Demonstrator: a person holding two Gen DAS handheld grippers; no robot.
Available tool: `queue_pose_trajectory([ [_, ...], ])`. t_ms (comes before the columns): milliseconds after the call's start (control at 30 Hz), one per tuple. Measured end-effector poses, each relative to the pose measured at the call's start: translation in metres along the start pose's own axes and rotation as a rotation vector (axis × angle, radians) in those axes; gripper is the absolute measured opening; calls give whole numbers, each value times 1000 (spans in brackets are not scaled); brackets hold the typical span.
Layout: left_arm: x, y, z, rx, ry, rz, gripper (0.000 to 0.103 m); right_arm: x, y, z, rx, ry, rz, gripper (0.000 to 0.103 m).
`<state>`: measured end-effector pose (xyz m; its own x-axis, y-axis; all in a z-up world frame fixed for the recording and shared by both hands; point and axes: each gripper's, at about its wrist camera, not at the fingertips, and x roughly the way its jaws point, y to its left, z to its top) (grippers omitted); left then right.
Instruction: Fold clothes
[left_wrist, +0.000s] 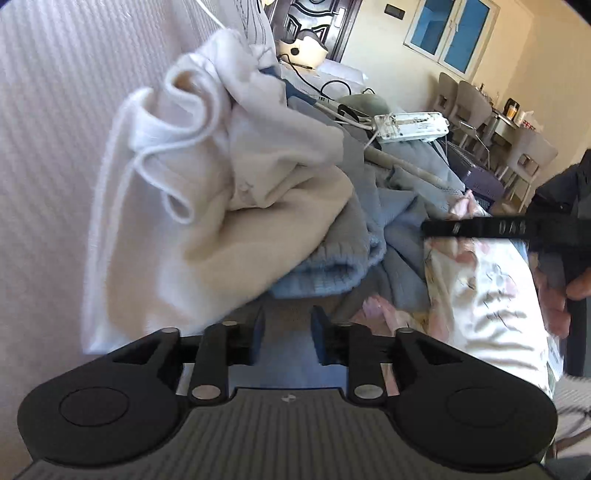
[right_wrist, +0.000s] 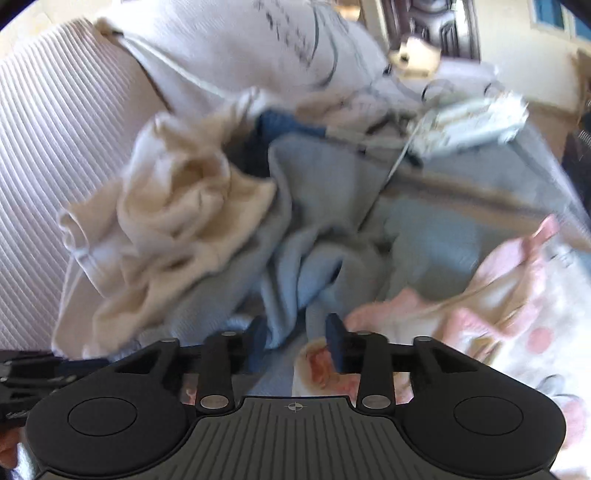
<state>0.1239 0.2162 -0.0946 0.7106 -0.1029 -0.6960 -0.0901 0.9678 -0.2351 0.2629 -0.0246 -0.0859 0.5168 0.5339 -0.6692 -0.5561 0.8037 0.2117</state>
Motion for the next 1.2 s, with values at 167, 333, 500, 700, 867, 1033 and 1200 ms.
queue_pose_trajectory([
  [167,-30,-2,-35,58,92,26,37,-15,27,-13,-93,79,121,37],
  [333,-38,0,-79,64,203,23,36,10,49,-36,-189,145,121,37],
  [500,-21,1,-98,89,261,54,36,30,54,-39,-215,194,113,37],
  [700,-25,10,-93,66,229,66,36,32,58,-35,-197,174,62,4],
  [867,-22,6,-93,85,233,66,37,24,44,-9,-133,84,41,4],
  [1033,-16,2,-97,82,244,79,37,56,49,-21,-158,133,-32,12],
  [1200,-26,5,-100,75,233,67,41,26,41,-21,-106,75,-53,30],
])
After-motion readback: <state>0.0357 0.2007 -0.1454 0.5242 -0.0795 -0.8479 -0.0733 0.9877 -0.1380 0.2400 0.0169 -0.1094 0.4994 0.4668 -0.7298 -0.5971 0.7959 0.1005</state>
